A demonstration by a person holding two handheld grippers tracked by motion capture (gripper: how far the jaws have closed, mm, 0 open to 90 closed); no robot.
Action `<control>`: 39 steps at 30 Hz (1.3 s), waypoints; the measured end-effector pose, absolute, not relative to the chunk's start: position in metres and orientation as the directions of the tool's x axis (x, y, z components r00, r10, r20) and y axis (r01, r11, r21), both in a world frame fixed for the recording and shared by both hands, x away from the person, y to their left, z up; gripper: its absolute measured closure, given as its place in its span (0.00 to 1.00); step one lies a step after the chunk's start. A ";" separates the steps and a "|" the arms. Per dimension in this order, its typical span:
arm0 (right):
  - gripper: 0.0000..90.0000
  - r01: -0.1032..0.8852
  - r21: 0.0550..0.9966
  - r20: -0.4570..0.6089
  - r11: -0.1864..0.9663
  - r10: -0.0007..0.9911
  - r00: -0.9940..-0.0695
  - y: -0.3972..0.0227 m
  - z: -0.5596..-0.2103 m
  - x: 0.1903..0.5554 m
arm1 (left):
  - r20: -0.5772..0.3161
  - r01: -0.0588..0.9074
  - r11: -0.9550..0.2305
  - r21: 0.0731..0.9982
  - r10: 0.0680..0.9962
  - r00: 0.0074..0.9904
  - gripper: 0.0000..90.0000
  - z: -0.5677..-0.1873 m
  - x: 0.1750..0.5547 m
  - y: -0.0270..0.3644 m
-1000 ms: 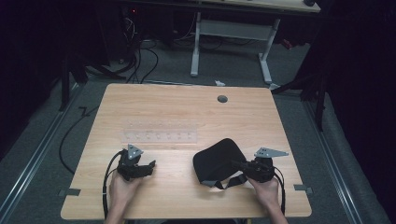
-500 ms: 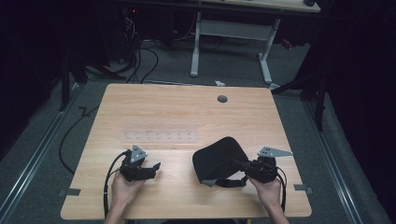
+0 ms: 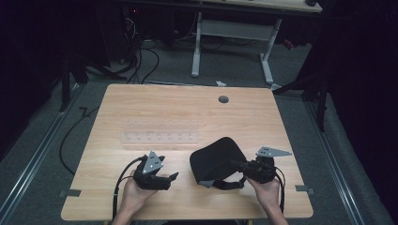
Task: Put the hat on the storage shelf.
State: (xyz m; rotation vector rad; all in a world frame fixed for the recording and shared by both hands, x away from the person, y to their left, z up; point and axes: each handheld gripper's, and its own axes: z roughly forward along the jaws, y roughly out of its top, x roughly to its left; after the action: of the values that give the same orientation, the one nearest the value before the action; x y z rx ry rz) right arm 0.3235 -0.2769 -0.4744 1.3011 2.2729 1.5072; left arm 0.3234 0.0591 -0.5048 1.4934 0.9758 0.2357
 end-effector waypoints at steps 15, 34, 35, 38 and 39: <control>0.93 0.595 0.785 0.340 0.171 0.684 -0.645 -0.257 -0.471 0.328 | -0.390 0.402 0.131 0.906 0.626 0.676 0.26 -0.497 0.315 0.044; 0.93 0.614 0.769 0.369 0.178 0.661 -0.654 -0.245 -0.467 0.333 | -0.324 0.364 0.070 0.929 0.627 0.708 0.31 -0.498 0.308 0.030; 0.93 0.616 0.768 0.374 0.175 0.659 -0.653 -0.245 -0.466 0.333 | -0.324 0.366 0.066 0.928 0.628 0.707 0.33 -0.499 0.308 0.031; 0.93 0.611 0.772 0.371 0.176 0.656 -0.658 -0.244 -0.465 0.332 | -0.312 0.362 0.056 0.931 0.636 0.706 0.35 -0.501 0.307 0.029; 0.93 0.610 0.773 0.371 0.176 0.655 -0.659 -0.243 -0.465 0.332 | -0.300 0.360 0.041 0.932 0.644 0.704 0.36 -0.501 0.307 0.029</control>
State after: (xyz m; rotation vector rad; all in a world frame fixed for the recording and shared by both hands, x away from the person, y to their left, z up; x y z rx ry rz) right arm 0.3325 -0.2432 -0.4655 1.2773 2.3735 1.5232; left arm 0.3074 0.0290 -0.5009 1.5696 0.8448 0.2629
